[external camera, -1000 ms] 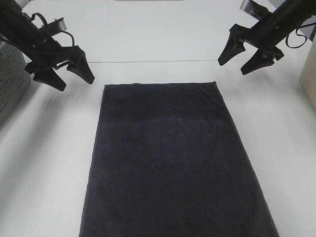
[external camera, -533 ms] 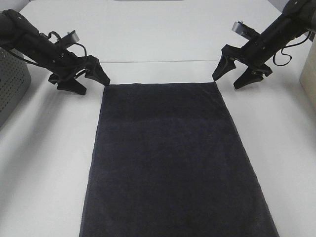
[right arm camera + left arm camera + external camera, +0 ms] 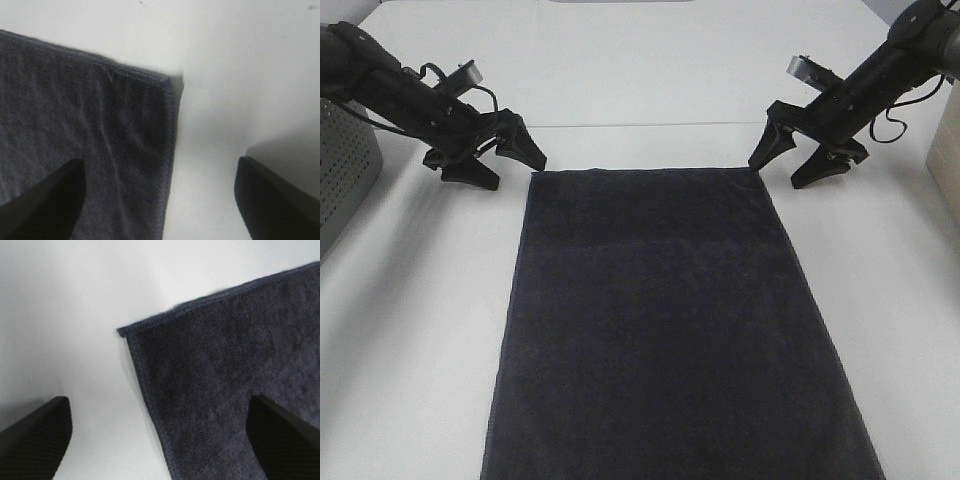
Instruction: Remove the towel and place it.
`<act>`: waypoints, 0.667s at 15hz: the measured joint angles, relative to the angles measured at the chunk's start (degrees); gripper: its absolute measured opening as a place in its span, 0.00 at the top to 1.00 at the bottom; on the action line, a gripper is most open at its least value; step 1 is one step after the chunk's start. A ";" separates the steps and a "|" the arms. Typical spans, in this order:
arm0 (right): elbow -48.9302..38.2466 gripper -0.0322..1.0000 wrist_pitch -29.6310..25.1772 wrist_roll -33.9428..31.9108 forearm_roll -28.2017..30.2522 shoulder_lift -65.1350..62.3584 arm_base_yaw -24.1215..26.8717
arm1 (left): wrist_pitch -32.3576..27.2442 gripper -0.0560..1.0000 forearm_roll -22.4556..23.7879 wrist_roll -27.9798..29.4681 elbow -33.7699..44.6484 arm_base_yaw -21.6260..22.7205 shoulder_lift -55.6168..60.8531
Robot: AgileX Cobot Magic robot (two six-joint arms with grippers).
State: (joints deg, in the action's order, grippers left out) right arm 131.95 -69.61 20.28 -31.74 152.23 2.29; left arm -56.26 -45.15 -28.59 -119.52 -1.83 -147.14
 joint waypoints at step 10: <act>0.17 0.53 3.95 -3.55 9.40 0.29 -8.48 | 7.73 0.29 0.17 6.02 -0.17 -10.49 -1.09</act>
State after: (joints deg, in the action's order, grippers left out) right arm 132.12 -65.66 16.73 -22.35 152.52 -6.19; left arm -48.53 -44.98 -22.57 -119.69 -12.32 -148.22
